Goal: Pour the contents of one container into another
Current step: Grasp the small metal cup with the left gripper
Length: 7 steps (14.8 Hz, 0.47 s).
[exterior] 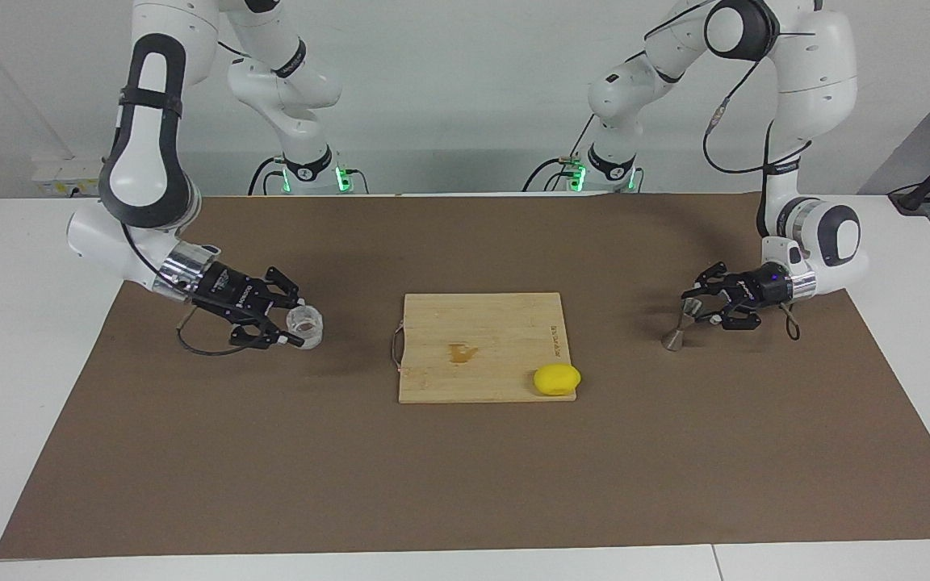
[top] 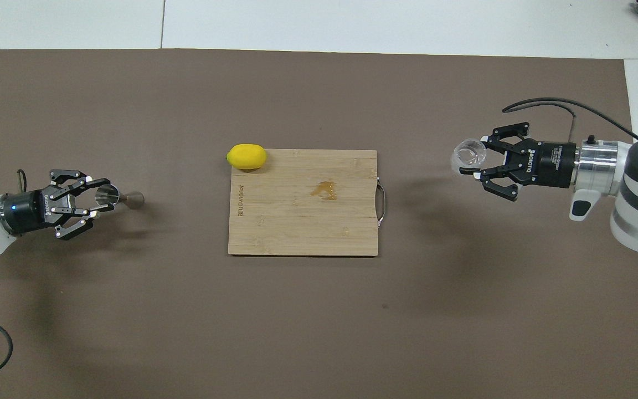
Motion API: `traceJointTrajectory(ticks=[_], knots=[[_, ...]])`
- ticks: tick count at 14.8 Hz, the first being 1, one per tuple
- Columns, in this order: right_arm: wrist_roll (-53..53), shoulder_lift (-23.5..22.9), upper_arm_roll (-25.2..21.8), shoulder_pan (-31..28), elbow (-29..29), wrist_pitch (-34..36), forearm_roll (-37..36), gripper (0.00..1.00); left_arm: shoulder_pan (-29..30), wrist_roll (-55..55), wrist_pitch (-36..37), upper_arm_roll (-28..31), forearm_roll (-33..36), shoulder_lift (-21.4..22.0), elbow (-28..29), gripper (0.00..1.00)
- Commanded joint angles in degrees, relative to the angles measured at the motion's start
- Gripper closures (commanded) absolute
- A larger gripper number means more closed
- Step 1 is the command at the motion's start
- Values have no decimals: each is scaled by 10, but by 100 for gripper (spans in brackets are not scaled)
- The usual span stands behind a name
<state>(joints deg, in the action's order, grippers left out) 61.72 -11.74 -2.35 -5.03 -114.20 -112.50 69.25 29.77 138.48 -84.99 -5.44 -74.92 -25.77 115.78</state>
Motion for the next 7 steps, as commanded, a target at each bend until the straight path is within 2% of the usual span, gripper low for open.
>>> traceJointTrajectory(ticks=[1,7], knots=[[19,18,2,0,-14,-7,-12,100,-1,14,-7,0,-5,0,-2,100],[33,18,2,0,-13,-6,-13,100,-9,6,1,-7,-8,5,-3,100]])
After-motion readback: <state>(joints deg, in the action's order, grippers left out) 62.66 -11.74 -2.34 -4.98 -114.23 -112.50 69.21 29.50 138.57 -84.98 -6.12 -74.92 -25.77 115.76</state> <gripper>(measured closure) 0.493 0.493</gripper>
